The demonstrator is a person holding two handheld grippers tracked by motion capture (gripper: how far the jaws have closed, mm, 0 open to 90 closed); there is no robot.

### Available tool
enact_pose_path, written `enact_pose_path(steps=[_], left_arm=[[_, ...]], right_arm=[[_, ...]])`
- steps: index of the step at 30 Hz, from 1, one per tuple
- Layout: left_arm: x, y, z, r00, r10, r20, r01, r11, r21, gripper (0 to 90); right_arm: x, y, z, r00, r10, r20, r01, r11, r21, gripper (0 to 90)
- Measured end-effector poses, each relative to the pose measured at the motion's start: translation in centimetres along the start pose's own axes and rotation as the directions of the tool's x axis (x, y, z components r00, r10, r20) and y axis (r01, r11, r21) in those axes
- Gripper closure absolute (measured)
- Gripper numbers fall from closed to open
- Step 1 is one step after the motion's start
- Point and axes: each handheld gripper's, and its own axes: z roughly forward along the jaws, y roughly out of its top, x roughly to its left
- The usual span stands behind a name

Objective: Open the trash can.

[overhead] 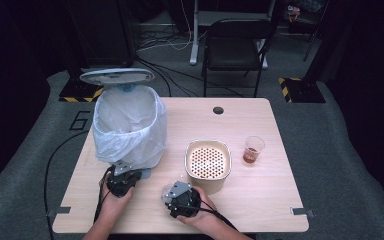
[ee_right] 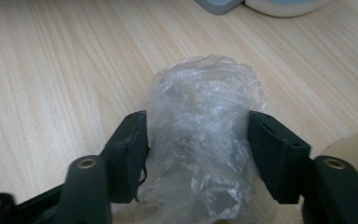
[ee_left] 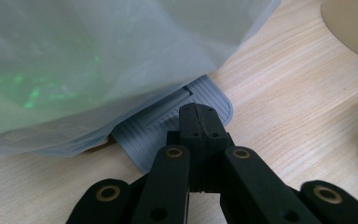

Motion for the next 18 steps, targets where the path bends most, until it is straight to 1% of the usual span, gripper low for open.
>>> enact_pose_path(steps=[1, 2, 3, 4, 5, 6, 8, 9, 10, 11, 13, 14, 15, 16, 17, 18], left_arm=[[-0.01, 0.0, 0.01, 1.0, 0.0, 0.0, 0.0, 1.0, -0.002, 90.0], [-0.01, -0.01, 0.01, 1.0, 0.001, 0.0, -0.001, 1.0, -0.002, 90.0], [-0.01, -0.01, 0.01, 1.0, 0.001, 0.0, -0.001, 1.0, -0.002, 90.0], [-0.01, -0.01, 0.01, 1.0, 0.001, 0.0, -0.001, 1.0, -0.002, 90.0], [0.01, -0.01, 0.0, 1.0, 0.001, 0.001, -0.001, 1.0, -0.001, 90.0], [0.04, 0.02, -0.05, 1.0, 0.003, 0.004, -0.003, 1.0, 0.007, 90.0], [0.04, 0.02, -0.04, 1.0, 0.001, 0.004, -0.001, 1.0, 0.006, 90.0], [0.03, 0.02, -0.04, 1.0, 0.001, 0.003, -0.001, 1.0, 0.005, 90.0], [0.03, 0.02, -0.04, 1.0, 0.001, 0.004, -0.001, 1.0, 0.005, 90.0], [0.04, 0.02, -0.04, 1.0, 0.001, 0.004, -0.001, 1.0, 0.006, 90.0], [0.04, 0.03, -0.04, 1.0, 0.001, 0.004, -0.001, 1.0, 0.006, 90.0], [0.01, 0.01, 0.01, 1.0, 0.001, 0.001, -0.001, 1.0, 0.0, 90.0], [0.01, 0.01, 0.0, 1.0, 0.002, 0.0, -0.002, 1.0, 0.0, 90.0], [-0.01, 0.0, 0.02, 1.0, 0.0, 0.0, 0.0, 1.0, -0.002, 90.0], [-0.02, 0.0, 0.01, 1.0, 0.001, -0.001, -0.001, 1.0, -0.001, 90.0], [-0.04, 0.01, 0.02, 1.0, 0.002, -0.001, -0.002, 1.0, -0.002, 90.0]], right_arm=[[-0.29, 0.02, 0.15, 0.9992, -0.041, 0.003, 0.041, 0.9991, -0.013, 45.6], [-0.34, 0.0, 0.25, 0.9986, -0.052, 0.002, 0.052, 0.9986, -0.009, 48.8], [-0.18, -0.05, 0.39, 0.9995, -0.031, 0.007, 0.031, 0.9995, -0.007, 51.0], [0.08, -0.15, 0.38, 1.0, 0.001, -0.003, 0.0, 0.9999, 0.013, 53.1], [-0.18, -0.14, 0.5, 0.9991, -0.041, -0.008, 0.041, 0.9991, -0.001, 54.5], [-0.18, -0.13, 0.53, 0.999, -0.041, -0.016, 0.041, 0.9991, 0.0, 56.2], [-0.26, -0.1, 0.6, 0.9989, -0.036, -0.029, 0.036, 0.9993, -0.003, 59.7], [-0.34, -0.12, 0.62, 0.9982, -0.041, -0.043, 0.041, 0.9991, 0.001, 61.7], [-0.15, -0.17, 0.58, 0.9986, -0.004, -0.052, 0.005, 0.9999, 0.012, 63.1], [-0.43, -0.14, 0.66, 0.9973, -0.039, -0.062, 0.039, 0.9992, 0.001, 64.5], [-0.55, -0.09, 0.61, 0.9963, -0.049, -0.071, 0.049, 0.9988, -0.003, 67.0], [-0.49, -0.04, 0.59, 0.997, -0.034, -0.069, 0.033, 0.9994, -0.009, 68.3], [-0.57, 0.04, 0.41, 0.9957, -0.03, -0.088, 0.03, 0.9995, -0.003, 69.2], [-0.54, 0.12, 0.3, 0.9952, -0.015, -0.097, 0.014, 0.9999, -0.005, 69.6], [-0.85, 0.32, 0.22, 0.993, -0.051, -0.107, 0.048, 0.9985, -0.025, 69.9], [-0.87, 0.43, 0.07, 0.9922, -0.05, -0.114, 0.047, 0.9984, -0.032, 70.1]])
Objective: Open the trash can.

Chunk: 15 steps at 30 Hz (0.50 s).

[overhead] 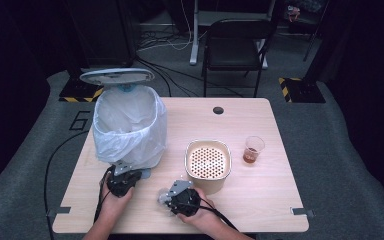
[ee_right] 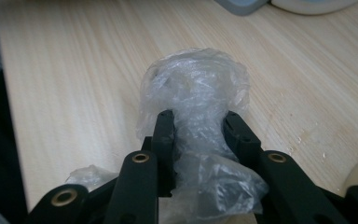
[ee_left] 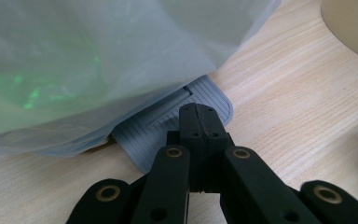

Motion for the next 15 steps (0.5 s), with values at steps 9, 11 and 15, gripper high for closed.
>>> enact_pose_path(steps=[9, 11, 15], left_arm=[[-0.1, 0.0, 0.0, 1.0, 0.002, -0.004, -0.002, 1.0, -0.006, 90.0], [-0.1, 0.0, 0.0, 1.0, 0.006, -0.004, -0.006, 1.0, -0.006, 90.0], [-0.1, 0.0, 0.0, 1.0, 0.008, -0.003, -0.008, 1.0, -0.004, 90.0]], right_arm=[[0.5, 1.8, -3.1, 0.9995, 0.019, -0.025, -0.02, 0.9986, -0.049, 69.8], [0.7, 2.3, -3.8, 0.9997, 0.02, -0.014, -0.02, 0.9982, -0.056, 69.7], [0.4, 3.3, -5.1, 0.9996, 0.007, -0.026, -0.01, 0.9954, -0.095, 69.7]])
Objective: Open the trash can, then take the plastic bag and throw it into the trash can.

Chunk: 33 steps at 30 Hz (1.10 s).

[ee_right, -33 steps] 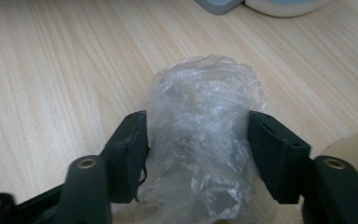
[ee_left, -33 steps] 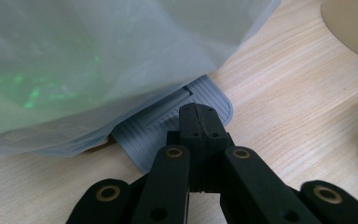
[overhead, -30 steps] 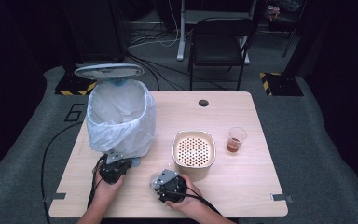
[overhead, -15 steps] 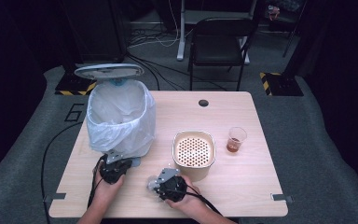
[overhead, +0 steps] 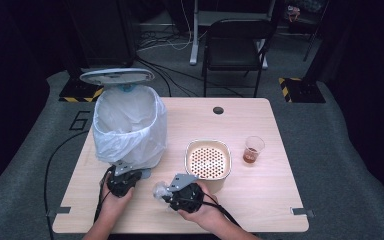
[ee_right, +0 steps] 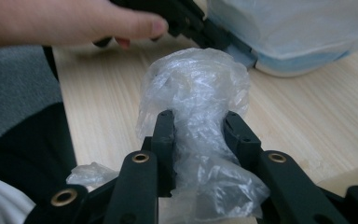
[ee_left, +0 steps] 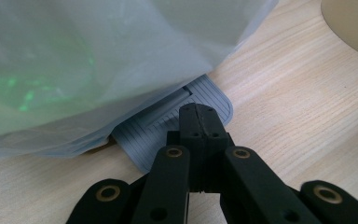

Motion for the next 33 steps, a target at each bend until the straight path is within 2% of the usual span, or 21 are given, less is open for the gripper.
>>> enact_pose_path(steps=[5, 9, 11, 14, 17, 27, 28, 33], left_arm=[[0.0, 0.0, -0.1, 1.0, 0.002, 0.0, -0.002, 1.0, 0.004, 90.0], [0.0, 0.0, 0.0, 1.0, 0.001, 0.0, -0.001, 1.0, 0.001, 90.0], [0.0, 0.0, 0.0, 1.0, -0.002, 0.001, 0.002, 1.0, -0.002, 90.0], [0.1, 0.0, 0.0, 1.0, -0.003, 0.007, 0.003, 1.0, 0.003, 90.0], [0.1, 0.0, 0.0, 1.0, -0.003, 0.006, 0.003, 1.0, 0.001, 90.0], [0.0, 0.0, 0.0, 1.0, -0.006, 0.004, 0.006, 1.0, -0.006, 90.0], [0.1, 0.0, 0.0, 1.0, -0.004, 0.003, 0.004, 1.0, -0.003, 90.0], [0.1, -0.1, 0.0, 1.0, -0.004, 0.001, 0.004, 1.0, -0.004, 90.0]], right_arm=[[-0.2, 1.6, -1.9, 0.9997, 0.013, -0.022, -0.014, 0.9993, -0.036, 69.6], [-0.7, 3.1, -3.6, 0.9997, 0.023, -0.013, -0.024, 0.9979, -0.06, 69.5], [-1.2, 3.7, -4.2, 0.999, 0.041, -0.02, -0.042, 0.9967, -0.069, 69.5], [-2.1, 4.9, -5.3, 0.9993, 0.026, -0.025, -0.028, 0.9964, -0.079, 69.5], [-2.8, 5.9, -6.2, 0.9985, 0.034, -0.042, -0.038, 0.9953, -0.089, 69.5], [-5.0, 8.7, -8.2, 0.9999, 0.013, -0.004, -0.014, 0.9921, -0.125, 69.5], [-5.2, 8.9, -8.3, 0.9995, 0.029, -0.007, -0.03, 0.9909, -0.131, 69.6], [-6.3, 10.0, -8.8, 0.9993, 0.037, 0.0, -0.037, 0.9894, -0.141, 69.6]])
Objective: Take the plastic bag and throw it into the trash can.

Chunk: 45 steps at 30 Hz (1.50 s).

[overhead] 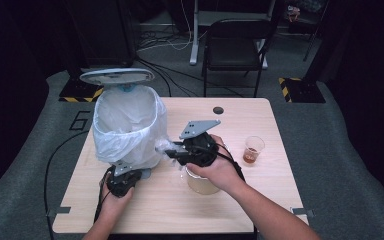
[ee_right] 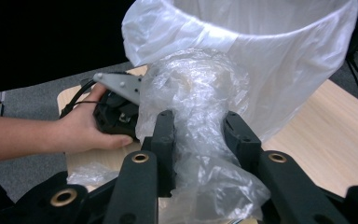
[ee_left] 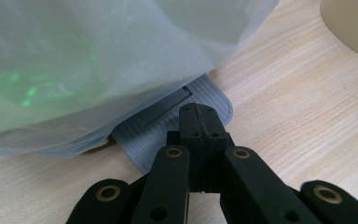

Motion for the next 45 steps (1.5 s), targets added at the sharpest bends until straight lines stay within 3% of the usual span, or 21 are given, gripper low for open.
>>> enact_pose_path(steps=[13, 24, 26, 27, 35, 45], left_arm=[[0.0, 0.1, 0.0, 0.9999, -0.014, -0.005, 0.014, 0.9998, 0.013, 90.0], [0.0, 0.1, -0.1, 0.9999, -0.014, -0.002, 0.014, 0.9997, 0.02, 90.0], [-0.1, 0.1, 0.0, 0.9993, -0.037, -0.001, 0.037, 0.9993, 0.003, 90.0], [0.0, 0.1, -0.1, 0.9998, -0.02, 0.0, 0.02, 0.9997, 0.016, 90.0], [0.0, 0.0, 0.0, 0.9997, -0.023, -0.001, 0.023, 0.9997, 0.01, 90.0], [0.1, 0.0, -0.1, 0.9999, -0.014, 0.0, 0.014, 0.9998, 0.015, 90.0]], right_arm=[[-2.9, 3.4, 0.8, 0.9983, 0.013, 0.056, -0.013, 0.9999, 0.002, 69.5], [-3.6, 5.4, 1.7, 0.9976, -0.004, 0.07, 0.004, 1.0, -0.004, 69.5], [-3.7, 5.7, 1.9, 0.9977, -0.006, 0.067, 0.006, 0.9999, -0.009, 69.4], [-3.8, 5.9, 2.0, 0.9977, -0.007, 0.068, 0.008, 0.9999, -0.01, 69.4], [-4.3, 7.9, 3.3, 0.9981, -0.001, 0.062, 0.004, 0.9994, -0.036, 69.5], [-4.2, 9.0, 5.1, 0.9983, 0.006, 0.058, -0.004, 0.9991, -0.042, 69.4]])
